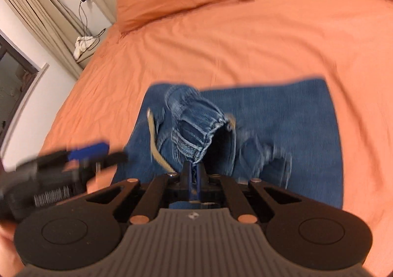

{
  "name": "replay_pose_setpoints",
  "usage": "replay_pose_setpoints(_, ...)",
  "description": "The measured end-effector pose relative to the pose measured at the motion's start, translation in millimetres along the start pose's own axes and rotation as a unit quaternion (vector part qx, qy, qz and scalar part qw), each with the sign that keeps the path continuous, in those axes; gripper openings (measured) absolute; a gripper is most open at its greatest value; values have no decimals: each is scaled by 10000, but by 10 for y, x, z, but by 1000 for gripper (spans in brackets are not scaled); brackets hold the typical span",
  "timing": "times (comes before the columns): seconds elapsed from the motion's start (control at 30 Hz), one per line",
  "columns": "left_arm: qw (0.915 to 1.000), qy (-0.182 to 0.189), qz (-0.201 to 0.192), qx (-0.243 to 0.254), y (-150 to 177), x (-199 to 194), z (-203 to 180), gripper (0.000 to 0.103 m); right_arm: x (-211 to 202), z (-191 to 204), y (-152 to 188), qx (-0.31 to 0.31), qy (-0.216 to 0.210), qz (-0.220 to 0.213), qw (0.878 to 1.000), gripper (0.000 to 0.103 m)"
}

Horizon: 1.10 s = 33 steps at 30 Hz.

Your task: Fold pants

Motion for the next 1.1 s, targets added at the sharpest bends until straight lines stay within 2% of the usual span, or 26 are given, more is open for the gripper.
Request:
replay_pose_setpoints(0.1,9998,153,49,80,-28,58,-135,67,82,-101,226,121,-70,89,9999,0)
replay_pose_setpoints(0.2,9987,490,146,-35,-66,148,-253,67,195,-160,338,162,-162,48,9997,0)
replay_pose_setpoints(0.3,9968,684,404,-90,-141,299,-366,73,231,-79,331,-200,6,-115,9997,0)
replay_pose_setpoints(0.37,9965,642,526,-7,-173,410,-432,73,216,-29,313,-531,129,-175,9984,5)
replay_pose_setpoints(0.53,9961,600,638,-82,-208,582,-445,73,135,-80,194,-832,436,-177,9954,8)
replay_pose_setpoints(0.7,9966,517,639,31,-293,672,-507,73,49,-426,73,-409,645,-124,9970,9)
replay_pose_setpoints(0.73,9965,507,659,67,-312,697,-537,73,38,-519,51,-231,636,-115,9976,12)
replay_pose_setpoints(0.77,9965,474,681,107,-334,733,-573,75,43,-610,30,-26,589,-111,9982,19)
replay_pose_setpoints(0.93,9950,155,943,275,-461,1076,-819,78,143,-857,-22,531,301,-92,9981,25)
replay_pose_setpoints(1.0,9931,-146,1107,363,-482,1255,-896,78,226,-917,-33,664,135,-120,9976,28)
replay_pose_setpoints(1.1,9858,-789,1410,454,-499,1540,-951,79,371,-998,-57,894,-100,-97,9959,27)
Point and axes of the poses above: each gripper's, at about its wrist camera, not at the fingertips, and x roughly the way its jaws point, z to its left, y to its underside, the point moved 1 cm from there along x, roughly the way its jaws point, and after that the axes turned 3 degrees about z, right-handed, at the moved point
